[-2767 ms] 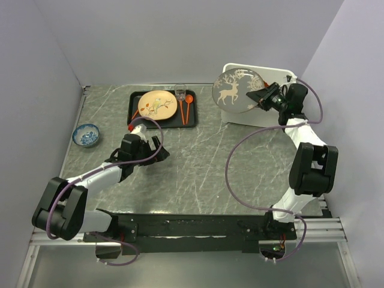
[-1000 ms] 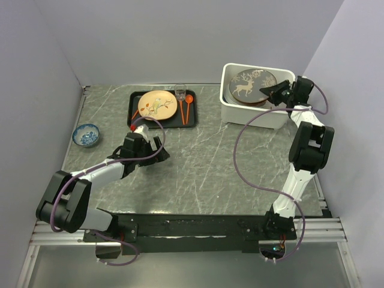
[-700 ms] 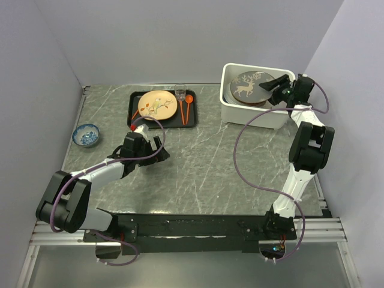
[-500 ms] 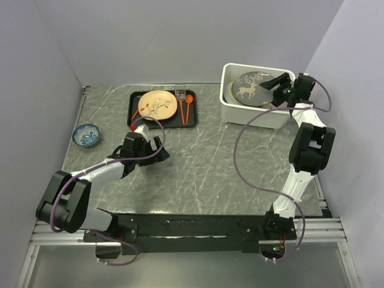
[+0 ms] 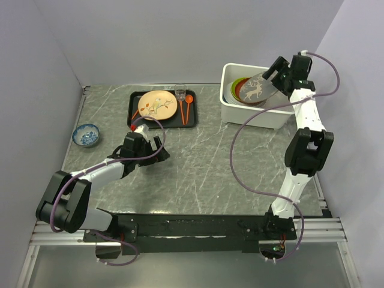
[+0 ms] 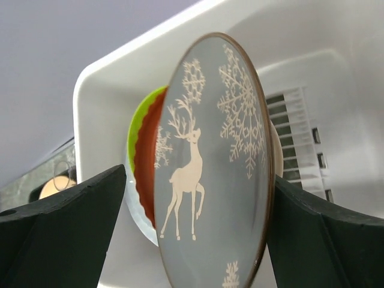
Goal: Place the plates into the plastic bin on the countertop
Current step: Place the plate in the plastic bin.
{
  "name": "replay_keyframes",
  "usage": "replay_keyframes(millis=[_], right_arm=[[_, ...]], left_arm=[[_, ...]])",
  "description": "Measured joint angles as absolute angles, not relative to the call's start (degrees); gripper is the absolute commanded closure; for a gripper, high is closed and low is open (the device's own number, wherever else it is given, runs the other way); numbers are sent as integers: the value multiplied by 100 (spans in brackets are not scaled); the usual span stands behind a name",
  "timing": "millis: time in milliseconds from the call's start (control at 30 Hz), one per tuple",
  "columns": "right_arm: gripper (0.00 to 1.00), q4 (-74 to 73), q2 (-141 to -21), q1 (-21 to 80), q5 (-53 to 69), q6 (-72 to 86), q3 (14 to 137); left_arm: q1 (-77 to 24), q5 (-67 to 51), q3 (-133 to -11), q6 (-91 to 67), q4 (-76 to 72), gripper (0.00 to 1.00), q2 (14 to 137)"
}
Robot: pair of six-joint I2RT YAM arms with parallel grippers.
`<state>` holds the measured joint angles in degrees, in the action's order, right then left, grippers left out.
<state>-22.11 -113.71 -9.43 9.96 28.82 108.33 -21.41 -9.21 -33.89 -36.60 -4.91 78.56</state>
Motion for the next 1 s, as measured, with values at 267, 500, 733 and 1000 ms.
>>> replay_keyframes(millis=[267, 500, 733, 1000], right_arm=[[5, -2641, -11550, -827, 659, 2620, 11072], [4, -2812, -11948, -838, 499, 2558, 11078], [4, -2950, -12313, -735, 554, 2460, 11434], [0, -3044, -12289, -648, 248, 2418, 11421]], left_arm=[[-2141, -921, -3389, -3660, -491, 1, 7856], [-2141, -921, -3389, -3660, -491, 1, 7859], [-2141, -921, -3389, -3660, -493, 1, 7859], [-2141, -923, -3389, -3662, -504, 1, 7859]])
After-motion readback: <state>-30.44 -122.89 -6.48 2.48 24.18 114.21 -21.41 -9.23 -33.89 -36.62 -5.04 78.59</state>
